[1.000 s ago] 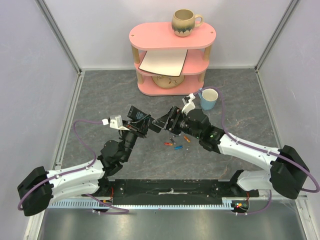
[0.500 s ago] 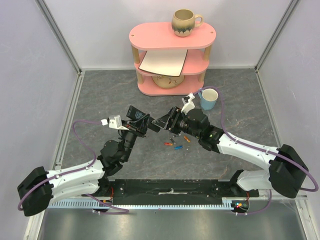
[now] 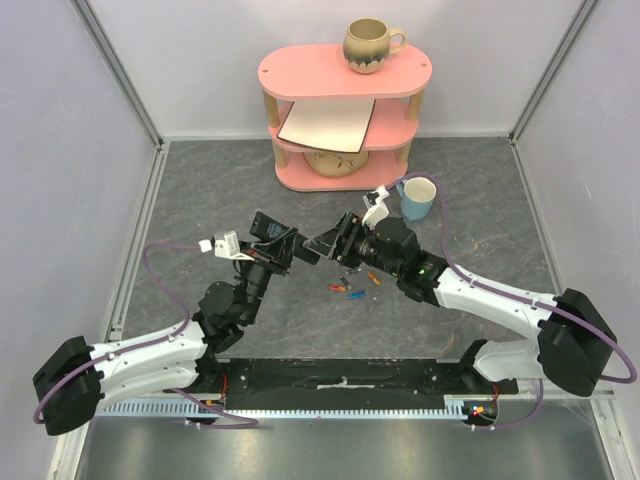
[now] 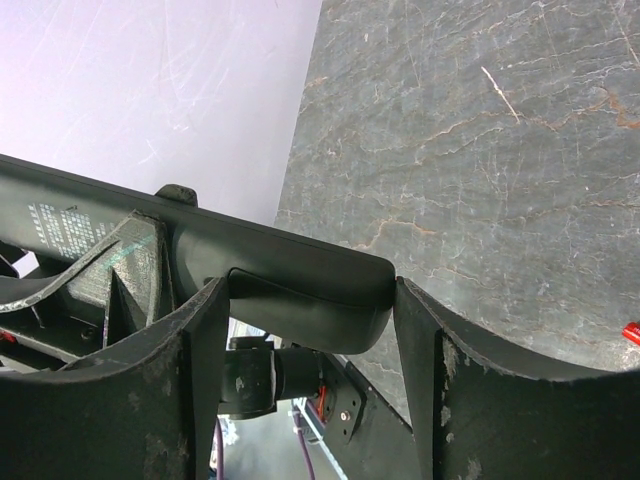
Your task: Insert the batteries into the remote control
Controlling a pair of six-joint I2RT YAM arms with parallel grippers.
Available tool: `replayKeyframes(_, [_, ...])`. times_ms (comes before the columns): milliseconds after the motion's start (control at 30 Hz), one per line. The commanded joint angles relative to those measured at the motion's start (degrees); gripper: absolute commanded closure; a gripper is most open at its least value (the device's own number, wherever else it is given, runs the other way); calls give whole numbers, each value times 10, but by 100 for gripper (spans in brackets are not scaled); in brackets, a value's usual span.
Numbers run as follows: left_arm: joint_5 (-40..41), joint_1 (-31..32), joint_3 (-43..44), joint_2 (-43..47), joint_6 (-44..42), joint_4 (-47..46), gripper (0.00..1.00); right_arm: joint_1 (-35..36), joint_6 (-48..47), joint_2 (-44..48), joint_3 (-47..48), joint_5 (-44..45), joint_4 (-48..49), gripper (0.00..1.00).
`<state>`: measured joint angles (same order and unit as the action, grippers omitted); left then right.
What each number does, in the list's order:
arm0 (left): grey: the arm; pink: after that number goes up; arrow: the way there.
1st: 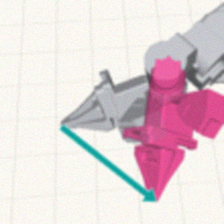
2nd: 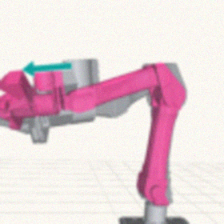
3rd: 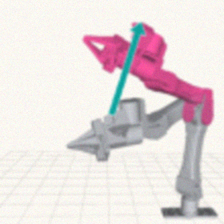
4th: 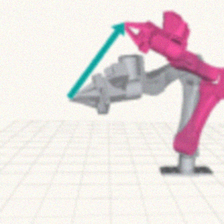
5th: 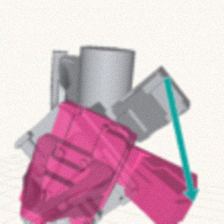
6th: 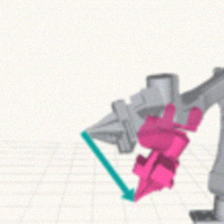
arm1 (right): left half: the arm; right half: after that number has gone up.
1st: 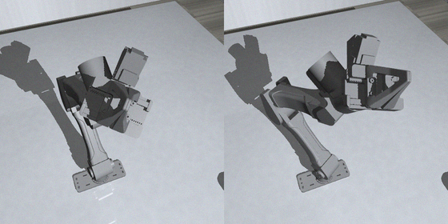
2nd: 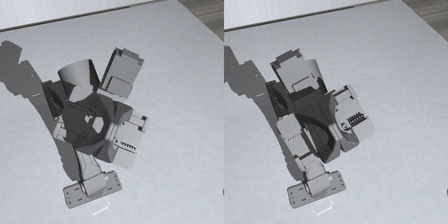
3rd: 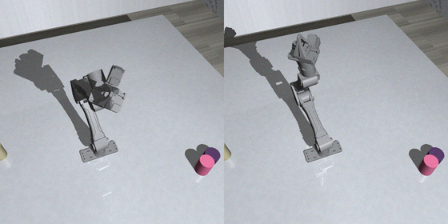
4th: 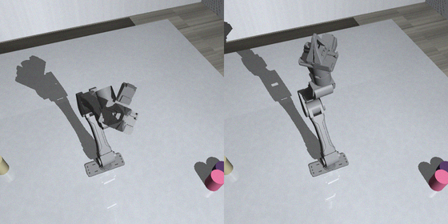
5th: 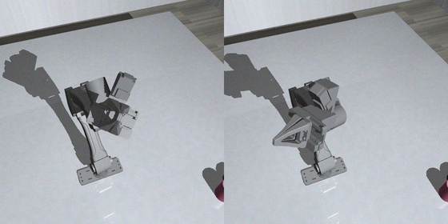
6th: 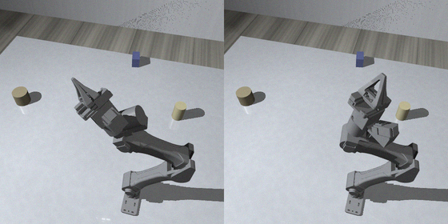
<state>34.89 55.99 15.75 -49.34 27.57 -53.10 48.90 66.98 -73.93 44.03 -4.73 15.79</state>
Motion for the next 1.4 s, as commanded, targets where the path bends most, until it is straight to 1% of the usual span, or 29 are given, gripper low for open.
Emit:
replayKeyframes(0, [-7, 8, 5, 17, 69, -59, 98, 5, 3, 9, -8, -10, 13, 81])
replayKeyframes(333, [-1, 6, 1, 22, 97, -59, 98, 5, 6, 18, -20, -13, 33, 84])
replayKeyframes(467, [-4, 7, 2, 21, 94, -55, 98, 5, 3, 22, -20, -14, 35, 82])
replayKeyframes(533, [-5, 7, 7, 19, 85, -41, 98, 6, 4, 27, -21, -10, 29, 68])
replayKeyframes(567, [-6, 7, 9, 19, 82, -32, 98, 5, 5, 30, -21, -7, 29, 52])
replayKeyframes(667, [-9, 7, 23, 17, 63, -2, 98, 5, 4, 37, -14, 2, 10, 35])
replayKeyframes(833, [-9, 6, 26, 11, 49, 4, 98, 5, -6, 39, 2, 6, -15, 22])
replayKeyframes(867, [-10, 6, 26, 10, 49, 4, 98, 6, -8, 39, 4, 5, -16, 18])
replayKeyframes(967, [-13, 7, 28, 7, 44, 4, 98, 5, -14, 34, 12, 3, -24, 15])
replayKeyframes(1100, [-18, 7, 32, 2, 35, 3, 98, 6, -20, 26, 24, 2, -36, 14])
replayKeyframes(1367, [-38, 8, 39, -4, 23, -8, 98, 8, -24, 5, 36, -5, -49, 17])
